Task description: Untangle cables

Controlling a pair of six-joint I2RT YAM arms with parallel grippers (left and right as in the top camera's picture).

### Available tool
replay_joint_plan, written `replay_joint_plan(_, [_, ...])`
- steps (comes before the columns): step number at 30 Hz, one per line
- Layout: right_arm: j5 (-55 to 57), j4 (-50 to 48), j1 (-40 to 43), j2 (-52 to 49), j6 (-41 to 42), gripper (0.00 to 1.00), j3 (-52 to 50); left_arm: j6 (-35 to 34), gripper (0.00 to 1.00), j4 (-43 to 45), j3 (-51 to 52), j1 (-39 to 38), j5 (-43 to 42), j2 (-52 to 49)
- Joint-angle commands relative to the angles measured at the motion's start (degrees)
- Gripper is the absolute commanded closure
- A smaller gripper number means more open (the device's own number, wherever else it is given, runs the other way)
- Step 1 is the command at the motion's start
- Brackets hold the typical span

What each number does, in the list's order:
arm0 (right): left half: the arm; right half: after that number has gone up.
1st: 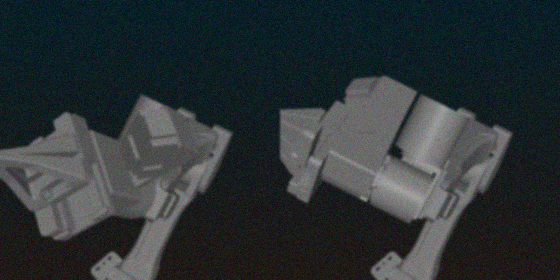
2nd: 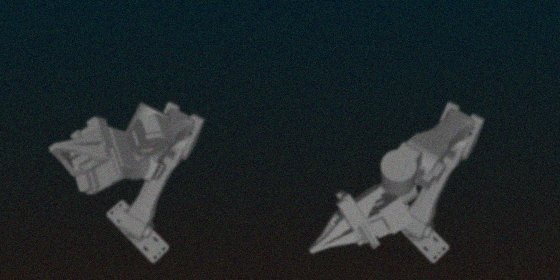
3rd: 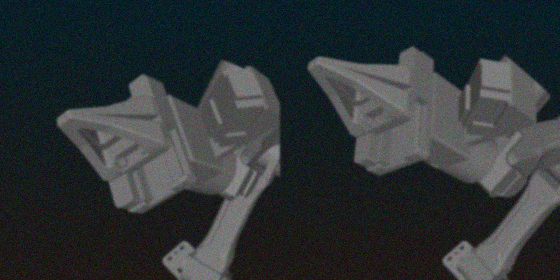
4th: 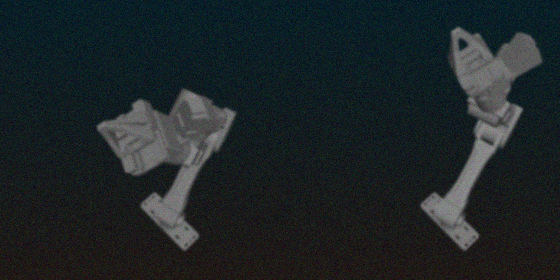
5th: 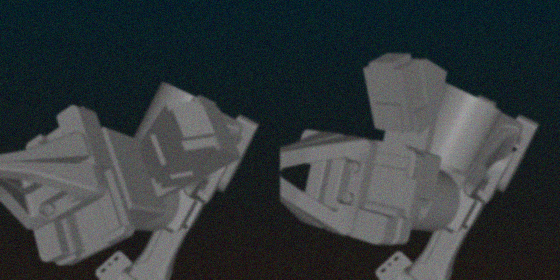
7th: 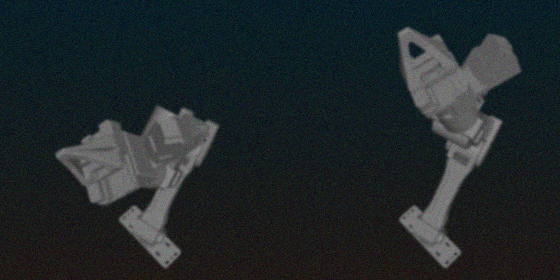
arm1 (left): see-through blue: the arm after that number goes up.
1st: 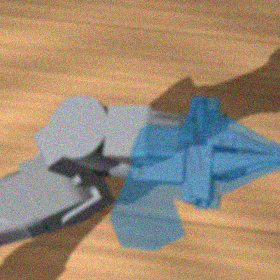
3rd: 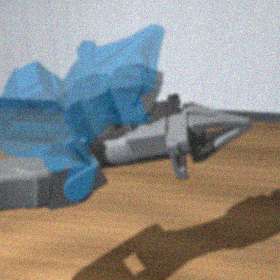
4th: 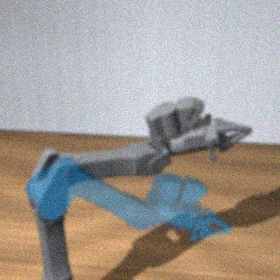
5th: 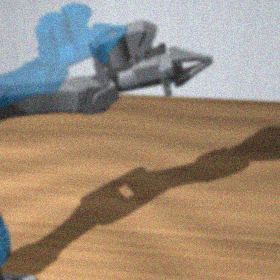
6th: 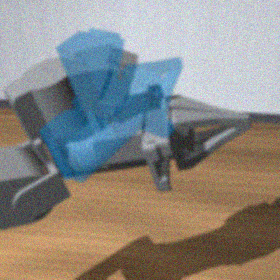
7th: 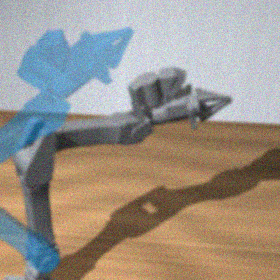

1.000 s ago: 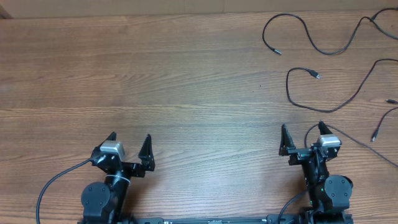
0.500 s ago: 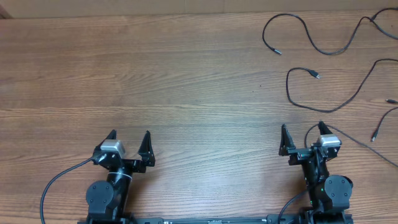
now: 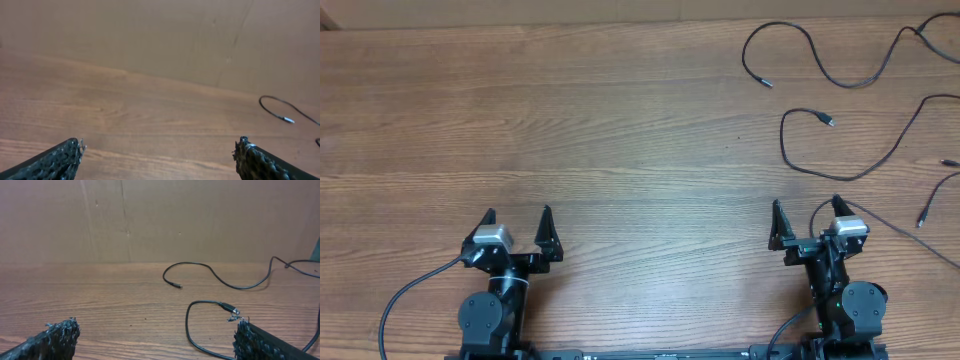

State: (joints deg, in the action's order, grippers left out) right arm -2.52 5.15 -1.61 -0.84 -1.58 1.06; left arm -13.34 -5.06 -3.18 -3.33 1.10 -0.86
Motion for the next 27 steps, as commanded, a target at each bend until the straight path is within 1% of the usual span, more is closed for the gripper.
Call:
replay_joint_plan(1, [0.5, -0.4, -0.3, 0.7, -0.4, 0.00, -0.6, -0.4, 0.00, 3.0, 2.5, 0.4, 1.2, 0.7])
replay_joint_plan(5, [0.5, -0.4, -0.3, 0.7, -0.4, 0.00, -0.6, 0.2, 0.00, 4.1, 2.9, 0.3, 0.8, 0.7])
replay_joint_plan(11, [0.5, -0.4, -0.3, 0.7, -0.4, 0.00, -0.6, 5.7, 0.00, 4.2, 2.9, 0.3, 1.0, 0.7])
replay_joint_plan(13, [0.5, -0.4, -0.3, 0.7, -0.4, 0.00, -0.6, 7.0, 0.00, 3.5, 2.9, 0.3, 2.3, 0.7])
replay_joint_plan(17, [0.5, -0.4, -0.3, 0.7, -0.4, 0.00, -0.6, 7.0, 0.01, 1.2, 2.9, 0.4, 6.2, 0.7])
replay_joint_plan(24, [0.5, -0.4, -0.3, 0.7, -0.4, 0.00, -0.6, 11.8, 0.00, 1.4, 2.9, 0.6, 8.5, 0.7])
replay_joint_plan(27, [0.5, -0.4, -0.3, 0.7, -0.4, 0.00, -0.6, 12.1, 0.01, 1.4, 2.9, 1.2, 8.4, 0.7])
